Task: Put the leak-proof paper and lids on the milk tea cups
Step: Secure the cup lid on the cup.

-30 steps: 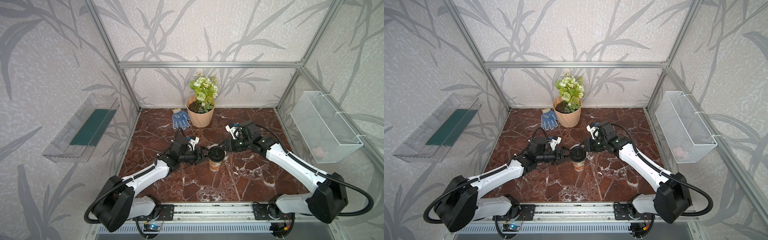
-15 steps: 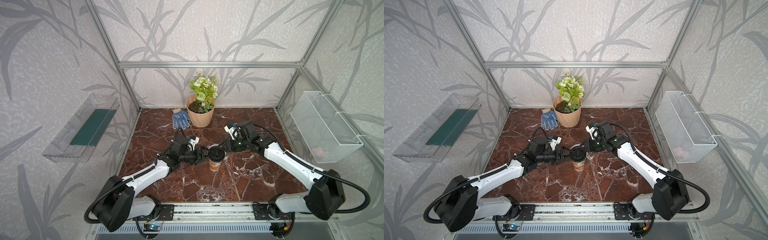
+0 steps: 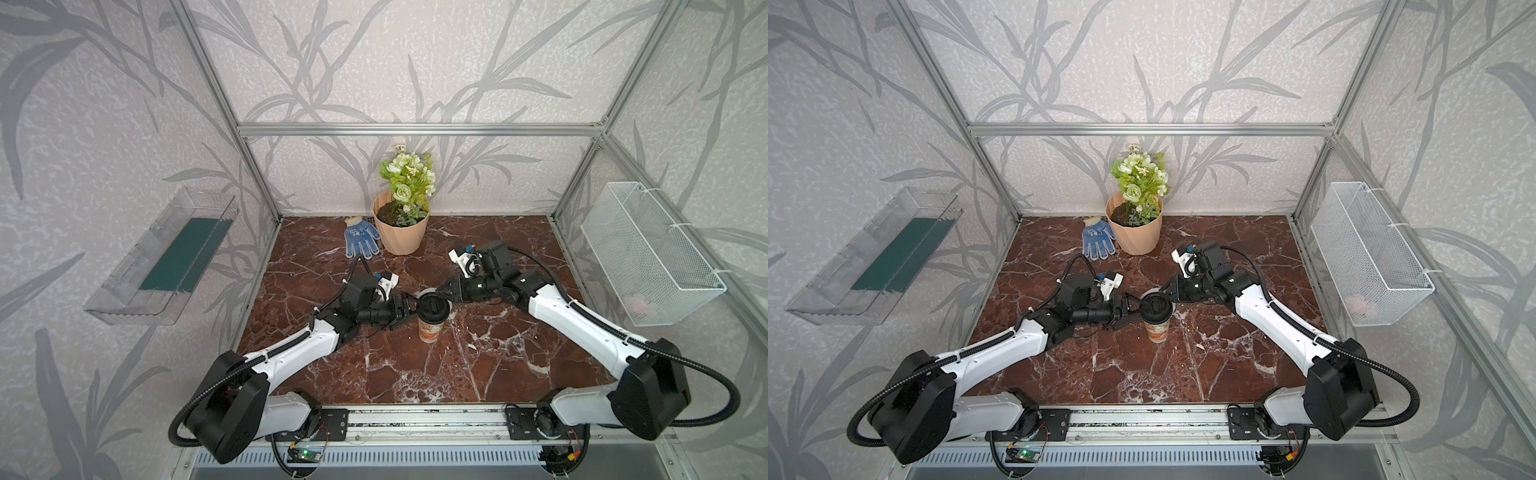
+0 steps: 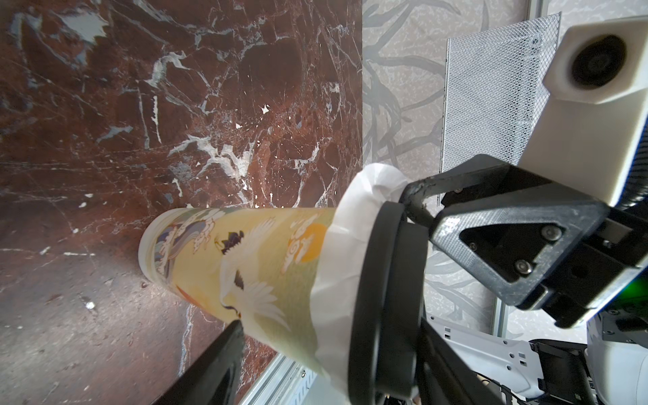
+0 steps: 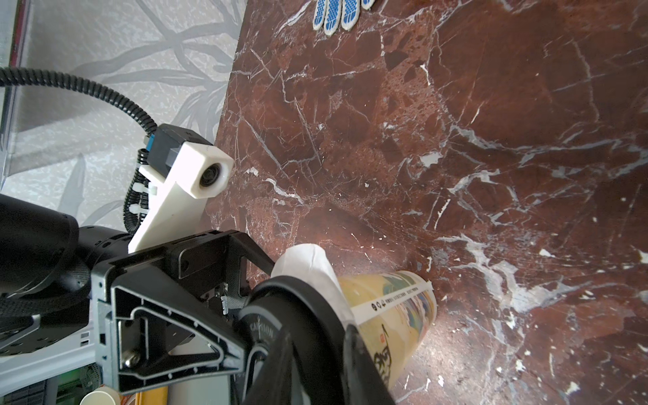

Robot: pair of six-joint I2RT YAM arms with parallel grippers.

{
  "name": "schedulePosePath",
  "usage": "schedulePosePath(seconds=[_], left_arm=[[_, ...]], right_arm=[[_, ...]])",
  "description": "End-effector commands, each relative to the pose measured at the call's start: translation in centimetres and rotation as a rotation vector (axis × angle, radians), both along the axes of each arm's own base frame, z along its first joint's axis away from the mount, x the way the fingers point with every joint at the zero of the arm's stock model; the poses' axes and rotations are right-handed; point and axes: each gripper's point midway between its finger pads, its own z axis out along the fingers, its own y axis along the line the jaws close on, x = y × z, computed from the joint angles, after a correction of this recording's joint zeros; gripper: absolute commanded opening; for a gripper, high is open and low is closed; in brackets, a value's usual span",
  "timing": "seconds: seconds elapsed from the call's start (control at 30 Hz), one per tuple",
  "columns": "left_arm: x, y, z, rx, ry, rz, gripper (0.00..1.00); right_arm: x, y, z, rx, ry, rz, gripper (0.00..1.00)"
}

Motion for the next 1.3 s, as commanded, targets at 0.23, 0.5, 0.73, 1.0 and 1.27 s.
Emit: schedulePosePath(seconds=[0.23,0.5,0.73,1.0,1.27], left_arm=[[-1.2,1.1,-4.2,0.116,0.121,0.021,0.72],[-1.1,1.2,-4.3,0.121,0.121,0.022,0.72],[-1.2,1.1,-4.2,0.120,0.123,0.021,0.72],[-1.2,1.3,-4.3,0.123,0.122,0.026,0.72],[-1.1,1.2,-4.3,0.123,0.123,0.026,0.72]], right_arm=[[-1.8,-0.3,3.4,0.063,-0.041,0.016,0.40],[-2.4,-3.7,4.0,0.070,-0.081,-0.100,0.44],[-4.5,-2.9,1.1,0.155,0.067,-0.081,0.33],[-5.0,-2.4,-0.3,0.199,0.125,-0.076,0.30],[-5.3,-2.3,-2.2,0.169,0.177,-0.070,0.27]])
